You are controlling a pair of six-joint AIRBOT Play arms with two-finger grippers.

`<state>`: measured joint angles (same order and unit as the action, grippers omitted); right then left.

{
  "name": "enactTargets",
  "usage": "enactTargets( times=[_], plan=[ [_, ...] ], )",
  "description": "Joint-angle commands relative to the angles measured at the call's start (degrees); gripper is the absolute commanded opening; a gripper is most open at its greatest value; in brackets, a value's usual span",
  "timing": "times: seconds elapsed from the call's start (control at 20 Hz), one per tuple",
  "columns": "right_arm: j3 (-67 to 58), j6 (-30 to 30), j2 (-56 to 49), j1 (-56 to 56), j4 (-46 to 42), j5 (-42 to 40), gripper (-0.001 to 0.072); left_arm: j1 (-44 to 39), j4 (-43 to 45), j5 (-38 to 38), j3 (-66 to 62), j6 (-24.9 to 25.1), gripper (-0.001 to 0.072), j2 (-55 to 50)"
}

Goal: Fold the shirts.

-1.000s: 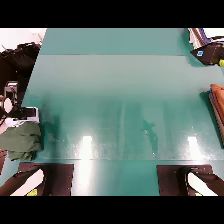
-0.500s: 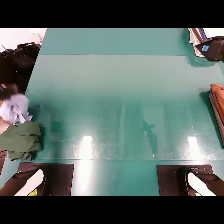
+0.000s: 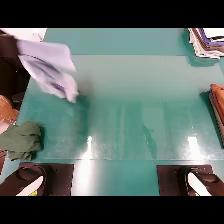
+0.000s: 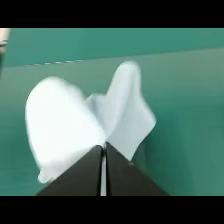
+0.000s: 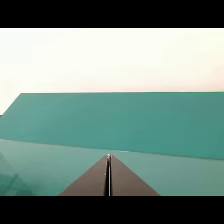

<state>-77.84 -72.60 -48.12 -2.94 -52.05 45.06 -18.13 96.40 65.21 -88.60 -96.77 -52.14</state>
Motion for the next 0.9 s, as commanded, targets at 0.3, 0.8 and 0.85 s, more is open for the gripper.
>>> enactTargets(
  times=[0.3, 0.8, 0.85],
  plan=[
    [0.0, 0.0, 0.4, 0.0, -0.1, 0.1, 0.0015, -37.4, -7.5, -7.1, -1.2, 1.7, 0.0026, -24.9],
    [0.0, 0.0, 0.3, 0.0, -0.2, 1.2, 0.0014, -17.6, -3.5, 1.3, 0.6, -1.5, 0.0555, -27.5],
    [0.0, 0.0, 0.3, 0.0, -0.2, 1.5, 0.0015, -13.9, -5.6, 0.7, 3.0, -1.4, 0.0555, -27.5]
  ],
)
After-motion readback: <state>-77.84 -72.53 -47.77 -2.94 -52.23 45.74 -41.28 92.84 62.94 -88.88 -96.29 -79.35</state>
